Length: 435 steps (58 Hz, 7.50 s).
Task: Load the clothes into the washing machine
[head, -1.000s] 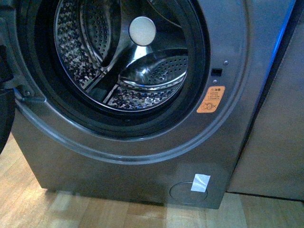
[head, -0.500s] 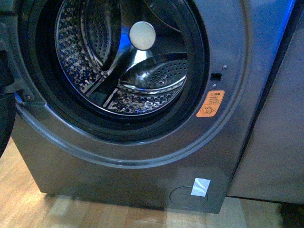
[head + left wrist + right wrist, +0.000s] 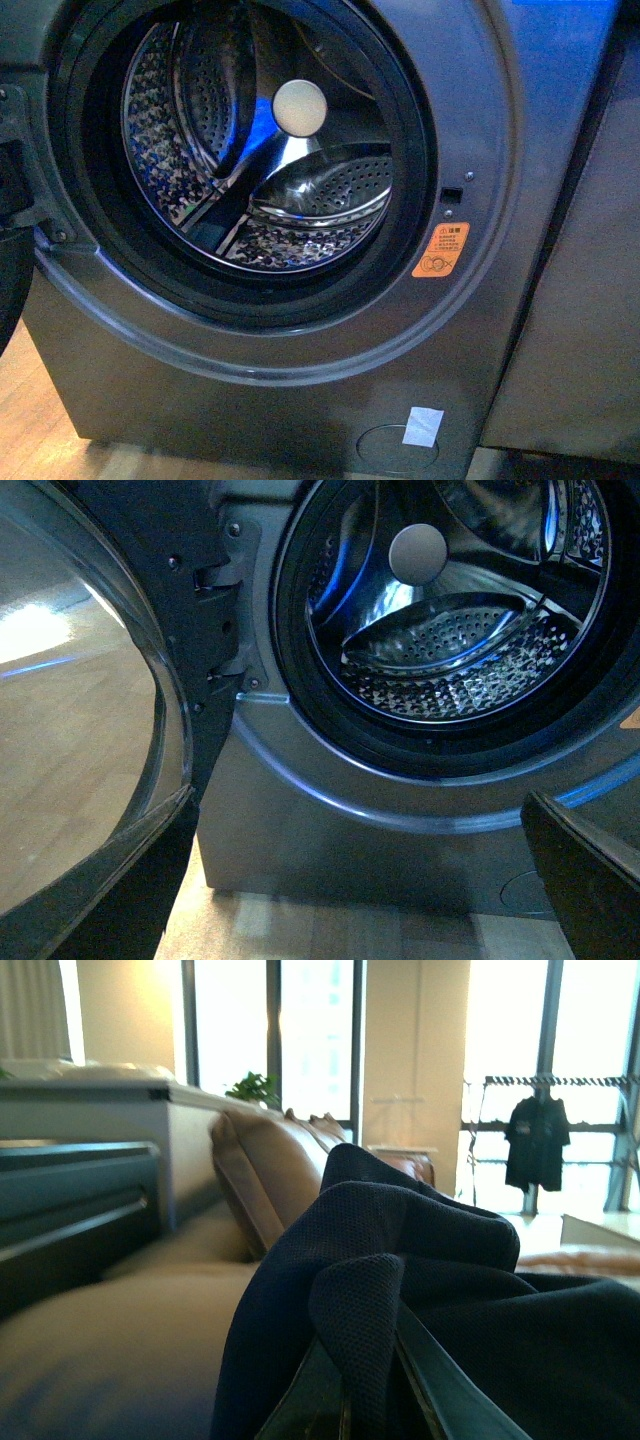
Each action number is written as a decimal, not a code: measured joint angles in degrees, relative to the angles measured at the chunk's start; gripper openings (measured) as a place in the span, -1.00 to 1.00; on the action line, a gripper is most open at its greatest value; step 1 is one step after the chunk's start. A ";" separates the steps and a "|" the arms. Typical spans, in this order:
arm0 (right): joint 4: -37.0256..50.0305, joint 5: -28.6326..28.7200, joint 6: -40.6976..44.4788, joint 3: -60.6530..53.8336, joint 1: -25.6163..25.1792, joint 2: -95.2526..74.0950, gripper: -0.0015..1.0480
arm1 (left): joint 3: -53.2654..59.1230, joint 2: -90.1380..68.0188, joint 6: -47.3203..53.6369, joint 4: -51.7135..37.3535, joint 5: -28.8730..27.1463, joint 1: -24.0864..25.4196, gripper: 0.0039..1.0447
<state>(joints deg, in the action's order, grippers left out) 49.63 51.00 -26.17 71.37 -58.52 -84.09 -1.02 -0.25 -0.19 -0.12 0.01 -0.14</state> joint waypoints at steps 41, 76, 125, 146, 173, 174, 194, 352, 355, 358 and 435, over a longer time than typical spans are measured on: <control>-47.69 -18.91 14.88 35.69 48.41 2.80 -0.90 | 0.00 0.00 0.00 0.00 -0.02 0.00 0.88; -59.34 -20.22 21.73 49.37 66.77 -7.39 -0.90 | 0.00 0.00 0.00 0.00 -0.02 0.00 0.88; -59.10 -19.89 21.73 48.30 66.14 -7.28 -0.90 | -16.50 -50.51 -15.06 -40.17 53.05 12.15 0.88; -59.10 -19.87 21.73 48.30 66.14 -7.28 -0.90 | -36.30 -66.12 -16.50 -42.25 52.48 -7.04 0.88; -59.10 -19.87 21.73 48.30 66.14 -7.28 -0.90 | -48.39 -76.74 -9.01 -36.37 37.94 -22.12 0.88; -59.10 -19.87 21.73 48.30 66.14 -7.28 -0.90 | -48.87 -77.29 -8.68 -36.37 36.89 -22.47 0.88; -59.10 -19.87 21.73 48.30 66.14 -7.28 -0.90 | -52.46 -83.12 -9.05 -38.12 18.67 -25.09 0.88; -58.88 -20.09 21.73 48.30 66.10 -7.08 -0.90 | -101.79 -108.50 -11.89 -36.70 -25.14 -45.24 0.88; -58.88 -20.09 21.73 48.30 66.10 -7.08 -0.90 | -103.14 -109.24 -10.82 -35.08 -26.69 -46.05 0.88; -58.88 -20.06 21.73 48.30 66.10 -7.08 -0.90 | -104.30 -109.87 -9.94 -33.79 -27.87 -46.53 0.88; -52.28 -44.09 30.23 36.81 68.41 -0.57 0.86 | -60.46 -89.53 -4.59 -35.82 6.38 -22.64 -0.82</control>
<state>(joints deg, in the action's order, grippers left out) -2.66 6.92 4.05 108.18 9.89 -84.66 -61.47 -89.78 -4.78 -35.94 6.39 -22.79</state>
